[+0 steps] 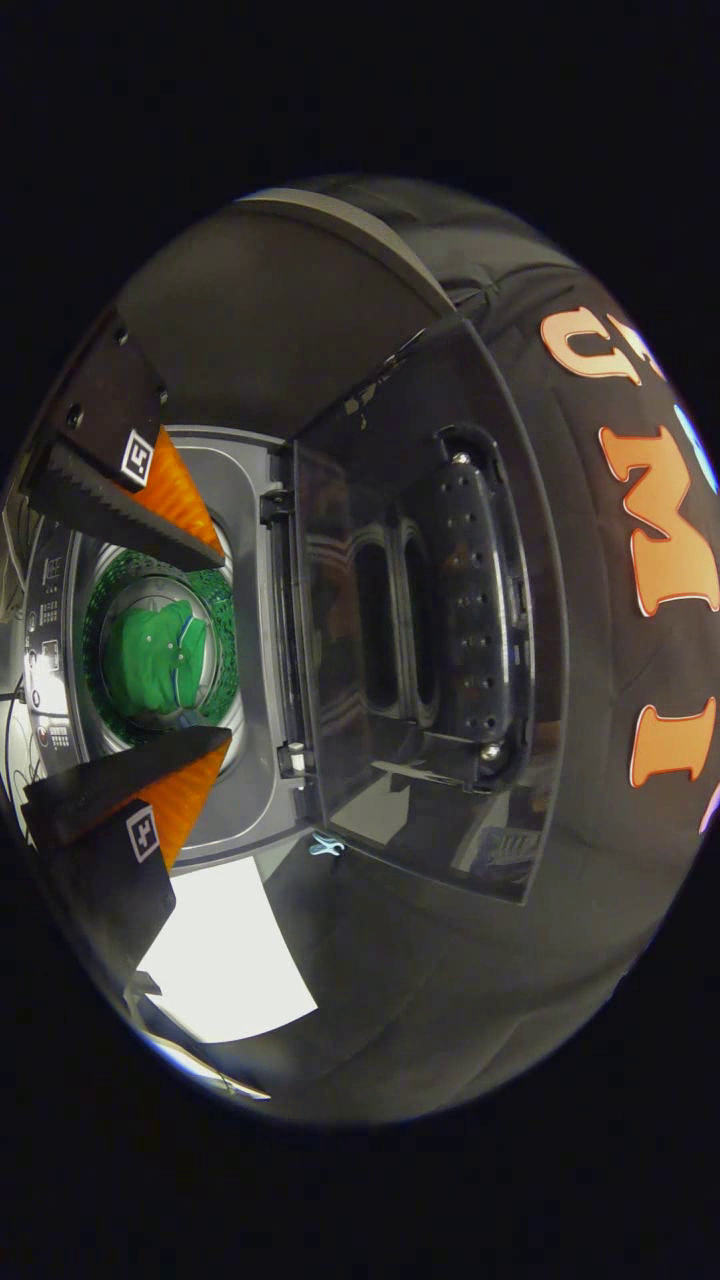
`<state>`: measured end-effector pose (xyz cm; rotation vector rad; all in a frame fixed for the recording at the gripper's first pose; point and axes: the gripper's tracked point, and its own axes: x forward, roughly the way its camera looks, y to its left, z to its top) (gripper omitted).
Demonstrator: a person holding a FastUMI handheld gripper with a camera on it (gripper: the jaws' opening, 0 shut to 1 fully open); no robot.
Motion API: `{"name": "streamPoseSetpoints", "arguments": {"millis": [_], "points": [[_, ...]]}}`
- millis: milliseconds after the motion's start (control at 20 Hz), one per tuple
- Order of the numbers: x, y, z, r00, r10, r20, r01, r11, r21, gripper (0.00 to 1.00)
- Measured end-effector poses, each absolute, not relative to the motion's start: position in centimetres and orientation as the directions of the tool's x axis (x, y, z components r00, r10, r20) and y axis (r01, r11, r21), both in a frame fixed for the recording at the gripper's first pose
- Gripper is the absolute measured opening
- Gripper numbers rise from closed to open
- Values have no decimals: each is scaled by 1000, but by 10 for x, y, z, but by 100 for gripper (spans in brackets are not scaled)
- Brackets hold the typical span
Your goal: Put the clothes into the washing machine and then close the washing machine lid.
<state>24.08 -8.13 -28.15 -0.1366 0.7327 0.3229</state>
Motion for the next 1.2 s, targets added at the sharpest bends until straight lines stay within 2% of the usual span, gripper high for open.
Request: {"name": "streamPoseSetpoints", "arguments": {"millis": [550, 1200], "points": [[246, -75, -189, 781, 271, -563, -347, 937, -29, 100], [305, -40, -91, 854, 343, -391, -370, 929, 7, 99]]}}
